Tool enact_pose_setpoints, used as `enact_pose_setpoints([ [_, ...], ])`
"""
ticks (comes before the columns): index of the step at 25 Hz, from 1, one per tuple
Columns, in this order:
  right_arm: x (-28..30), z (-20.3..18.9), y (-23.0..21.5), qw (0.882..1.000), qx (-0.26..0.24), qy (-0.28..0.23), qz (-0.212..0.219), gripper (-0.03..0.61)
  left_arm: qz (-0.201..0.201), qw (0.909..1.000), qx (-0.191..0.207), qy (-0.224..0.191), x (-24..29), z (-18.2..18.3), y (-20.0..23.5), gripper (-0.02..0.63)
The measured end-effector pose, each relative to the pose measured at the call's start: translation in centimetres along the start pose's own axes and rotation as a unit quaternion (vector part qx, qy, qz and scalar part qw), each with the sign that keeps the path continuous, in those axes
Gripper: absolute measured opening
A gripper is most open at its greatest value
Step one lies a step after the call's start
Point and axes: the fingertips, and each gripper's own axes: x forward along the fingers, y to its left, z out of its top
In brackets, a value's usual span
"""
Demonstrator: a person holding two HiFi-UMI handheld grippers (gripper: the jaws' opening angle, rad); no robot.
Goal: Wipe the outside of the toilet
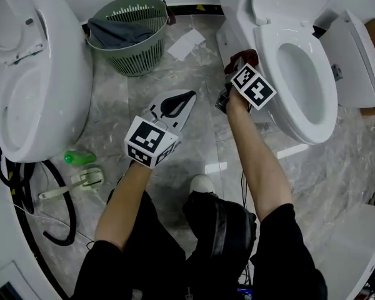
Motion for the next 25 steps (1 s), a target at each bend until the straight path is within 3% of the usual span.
enact_pose_setpoints([
  [8,-2.4,0.3,-1.9,0.999,0.030,-0.026,-0.020,0.092,-0.008,0.9998,0.014,-0.007,-0.2,-0.2,-0.7,0.000],
  [15,-6.8,-1.0,-3.9,0.999,0.006,-0.034,-0.022,0.091,-0.031,0.9992,0.026,-0.004,-0.7,-0.8,-2.3,0.000],
  [20,-10.7,-1.9,-6.7,0.998,-0.038,-0.031,-0.024,0.091,-0.052,0.9981,0.032,-0.009,-0.2,-1.0,-4.5,0.000],
  [25,-15.1,-1.9,-9.7,0.993,-0.114,-0.037,-0.025,0.091,-0.086,0.9955,0.037,-0.014,0.8,-0.7,-7.6,0.000],
])
